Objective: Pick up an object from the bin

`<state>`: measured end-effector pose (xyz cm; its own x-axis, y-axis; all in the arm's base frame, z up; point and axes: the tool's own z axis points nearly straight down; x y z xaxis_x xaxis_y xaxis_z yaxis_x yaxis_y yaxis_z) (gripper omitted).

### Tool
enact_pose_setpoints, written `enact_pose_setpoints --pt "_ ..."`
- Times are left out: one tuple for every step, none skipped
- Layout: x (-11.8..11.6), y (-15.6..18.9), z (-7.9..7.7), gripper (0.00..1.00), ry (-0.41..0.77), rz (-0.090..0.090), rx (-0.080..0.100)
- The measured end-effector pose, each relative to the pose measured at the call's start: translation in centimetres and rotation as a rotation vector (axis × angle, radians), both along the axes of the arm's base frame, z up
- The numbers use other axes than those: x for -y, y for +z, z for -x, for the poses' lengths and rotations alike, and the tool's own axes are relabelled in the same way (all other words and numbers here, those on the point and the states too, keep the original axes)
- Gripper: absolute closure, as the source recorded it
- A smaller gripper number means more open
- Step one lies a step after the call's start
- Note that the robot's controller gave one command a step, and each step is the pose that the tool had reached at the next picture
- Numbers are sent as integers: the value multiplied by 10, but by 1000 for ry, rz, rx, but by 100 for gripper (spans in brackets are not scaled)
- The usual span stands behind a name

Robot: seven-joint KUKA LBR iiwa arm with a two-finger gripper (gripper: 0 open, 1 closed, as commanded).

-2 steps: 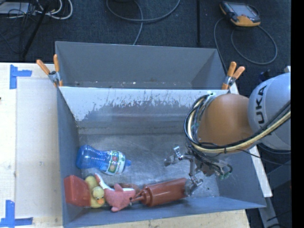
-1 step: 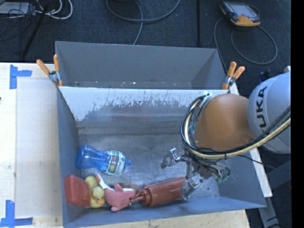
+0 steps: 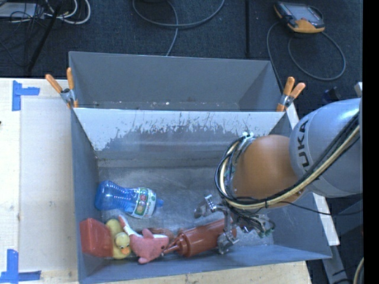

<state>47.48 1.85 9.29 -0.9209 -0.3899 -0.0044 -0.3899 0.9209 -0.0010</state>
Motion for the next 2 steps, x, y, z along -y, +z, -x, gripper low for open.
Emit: enact_pose_setpoints --pt "-7 -18 -2 100 110 1 20" --pt "-7 -18 -2 100 110 1 20"
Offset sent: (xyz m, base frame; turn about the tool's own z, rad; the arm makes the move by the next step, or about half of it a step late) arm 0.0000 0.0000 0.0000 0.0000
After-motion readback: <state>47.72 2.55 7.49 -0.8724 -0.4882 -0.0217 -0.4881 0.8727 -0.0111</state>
